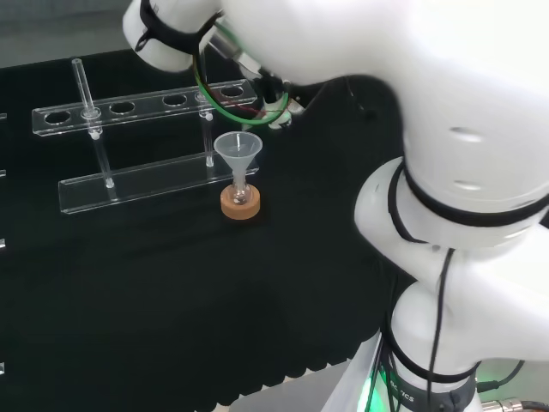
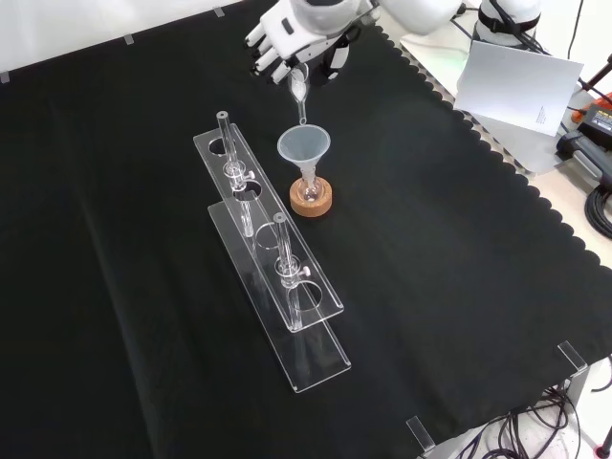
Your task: Pour all the NaCl from the weighing funnel into the round-bottom flask.
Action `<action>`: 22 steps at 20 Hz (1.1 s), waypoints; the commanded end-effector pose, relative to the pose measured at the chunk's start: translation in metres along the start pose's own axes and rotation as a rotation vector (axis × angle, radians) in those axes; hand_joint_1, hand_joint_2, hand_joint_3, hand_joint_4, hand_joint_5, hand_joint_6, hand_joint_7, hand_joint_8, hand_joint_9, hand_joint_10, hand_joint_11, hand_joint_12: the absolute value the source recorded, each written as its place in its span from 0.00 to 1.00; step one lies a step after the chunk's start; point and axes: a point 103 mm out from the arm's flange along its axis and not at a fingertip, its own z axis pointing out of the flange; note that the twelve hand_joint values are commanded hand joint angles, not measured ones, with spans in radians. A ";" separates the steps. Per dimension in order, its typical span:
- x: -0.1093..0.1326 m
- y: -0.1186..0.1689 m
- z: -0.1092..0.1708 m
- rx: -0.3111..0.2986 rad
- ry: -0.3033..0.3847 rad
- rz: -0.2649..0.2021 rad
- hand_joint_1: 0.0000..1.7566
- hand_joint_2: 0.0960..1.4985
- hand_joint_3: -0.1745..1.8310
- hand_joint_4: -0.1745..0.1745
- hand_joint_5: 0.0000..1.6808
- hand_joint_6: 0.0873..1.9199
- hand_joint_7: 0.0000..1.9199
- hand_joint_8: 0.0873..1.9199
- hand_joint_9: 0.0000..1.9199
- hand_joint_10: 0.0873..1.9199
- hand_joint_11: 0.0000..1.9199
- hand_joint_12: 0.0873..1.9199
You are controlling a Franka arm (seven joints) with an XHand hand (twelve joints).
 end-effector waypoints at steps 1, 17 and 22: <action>0.008 0.007 0.019 0.016 0.001 -0.029 0.63 0.40 0.43 1.00 0.74 0.36 0.31 0.31 0.50 0.21 0.33 0.63; 0.012 0.003 0.004 -0.003 -0.072 -0.019 0.63 0.40 0.43 1.00 0.74 0.36 0.31 0.31 0.50 0.20 0.33 0.63; 0.013 0.003 0.000 0.003 -0.112 -0.006 0.63 0.40 0.43 1.00 0.74 0.36 0.31 0.31 0.50 0.20 0.33 0.63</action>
